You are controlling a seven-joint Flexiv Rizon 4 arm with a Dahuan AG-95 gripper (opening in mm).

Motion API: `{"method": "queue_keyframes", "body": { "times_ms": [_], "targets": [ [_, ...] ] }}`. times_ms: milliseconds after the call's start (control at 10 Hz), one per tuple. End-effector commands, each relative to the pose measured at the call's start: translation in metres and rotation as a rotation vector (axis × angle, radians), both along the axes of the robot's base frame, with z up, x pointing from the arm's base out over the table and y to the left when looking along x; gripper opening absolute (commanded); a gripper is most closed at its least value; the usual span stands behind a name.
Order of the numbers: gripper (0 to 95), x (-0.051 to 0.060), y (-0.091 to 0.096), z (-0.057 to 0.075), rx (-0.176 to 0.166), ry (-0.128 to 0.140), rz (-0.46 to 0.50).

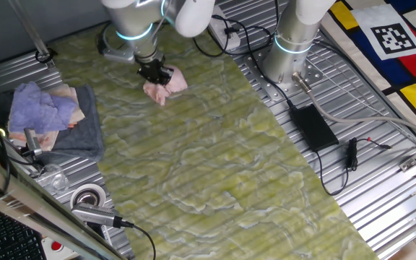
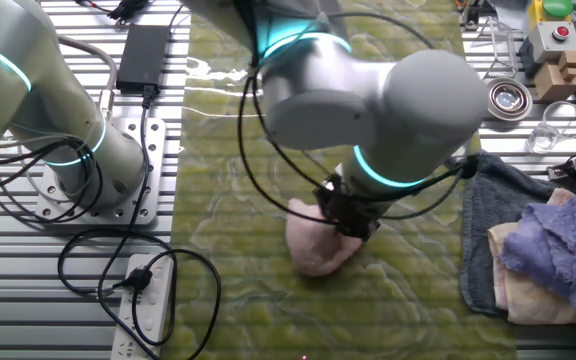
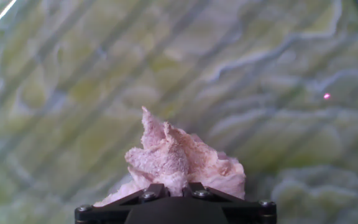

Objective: Clean the table with a cloth

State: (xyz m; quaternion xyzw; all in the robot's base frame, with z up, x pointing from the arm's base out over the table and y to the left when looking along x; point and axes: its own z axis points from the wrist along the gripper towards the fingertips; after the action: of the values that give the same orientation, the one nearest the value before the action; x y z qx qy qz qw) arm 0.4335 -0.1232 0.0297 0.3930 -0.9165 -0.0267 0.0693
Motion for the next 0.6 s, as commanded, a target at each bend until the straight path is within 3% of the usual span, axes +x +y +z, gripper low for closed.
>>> {"method": "queue_keyframes", "body": {
  "times_ms": [100, 300, 600],
  "targets": [
    [0.0, -0.017, -0.008, -0.003, 0.009, -0.005, -0.023],
    [0.0, -0.03, -0.009, -0.002, 0.007, -0.003, -0.048],
    [0.0, -0.059, 0.0, -0.007, 0.024, 0.0, -0.137]
  ]
}}
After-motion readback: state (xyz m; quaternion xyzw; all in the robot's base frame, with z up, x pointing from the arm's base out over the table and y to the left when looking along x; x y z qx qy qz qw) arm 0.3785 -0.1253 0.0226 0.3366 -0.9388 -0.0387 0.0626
